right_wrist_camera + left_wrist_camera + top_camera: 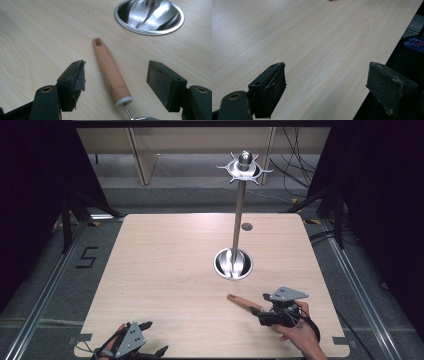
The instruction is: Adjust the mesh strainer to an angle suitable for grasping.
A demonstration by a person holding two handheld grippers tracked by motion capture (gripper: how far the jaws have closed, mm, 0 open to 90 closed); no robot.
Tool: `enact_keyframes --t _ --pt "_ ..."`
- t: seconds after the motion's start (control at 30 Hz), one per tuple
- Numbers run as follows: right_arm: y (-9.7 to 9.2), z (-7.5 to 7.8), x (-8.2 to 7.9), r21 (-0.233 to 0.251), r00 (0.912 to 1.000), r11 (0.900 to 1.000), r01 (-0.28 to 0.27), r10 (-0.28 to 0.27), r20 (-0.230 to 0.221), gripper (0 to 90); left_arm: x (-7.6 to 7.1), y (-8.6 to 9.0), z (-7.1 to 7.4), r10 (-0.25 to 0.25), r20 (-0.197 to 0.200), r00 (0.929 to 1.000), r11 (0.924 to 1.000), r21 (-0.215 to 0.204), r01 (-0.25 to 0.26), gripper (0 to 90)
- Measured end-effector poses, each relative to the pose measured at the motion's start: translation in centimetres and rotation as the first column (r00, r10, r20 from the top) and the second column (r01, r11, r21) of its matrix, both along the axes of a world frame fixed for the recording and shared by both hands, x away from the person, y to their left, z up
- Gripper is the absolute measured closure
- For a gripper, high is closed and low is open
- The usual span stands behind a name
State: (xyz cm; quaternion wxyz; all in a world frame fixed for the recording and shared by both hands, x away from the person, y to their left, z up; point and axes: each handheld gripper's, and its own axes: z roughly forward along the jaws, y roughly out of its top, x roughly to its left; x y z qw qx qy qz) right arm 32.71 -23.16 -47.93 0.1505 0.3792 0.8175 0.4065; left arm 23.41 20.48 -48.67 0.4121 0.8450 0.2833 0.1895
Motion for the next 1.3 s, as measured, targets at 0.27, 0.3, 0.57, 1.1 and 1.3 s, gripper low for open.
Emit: enact_keyframes --t 0.27,0.3,0.57,1.1,1.3 --pt "0.12 -0.08 -0.05 0.004 0.9999 1.0000 0.006 -0.006 -0.011 31.5 0.06 0.04 0.12 0.017 0.028 0.9995 0.9994 -0.029 -0.016 15.0" --pt "0.12 -0.10 -0.04 0.004 1.0000 1.0000 0.007 -0.007 -0.007 31.6 0.07 0.21 0.24 0.017 0.025 0.9995 0.9998 -0.012 -0.017 15.0" --pt "0.16 -0.26 0.16 -0.007 0.9999 0.9999 -0.012 0.012 0.000 31.6 0.03 0.07 0.18 0.023 0.017 0.9996 0.9986 -0.047 -0.022 15.0" --pt "0.16 -0.68 0.36 -0.030 0.9996 0.9994 -0.020 0.019 -0.019 31.3 -0.03 0.14 0.37 0.024 0.024 0.9994 0.9982 -0.056 -0.023 15.1" --pt "0.54 -0.81 0.32 -0.048 0.9981 0.9977 -0.047 0.045 -0.042 30.7 0.02 0.24 0.47 0.029 0.044 0.9986 0.9984 -0.050 -0.027 15.2"
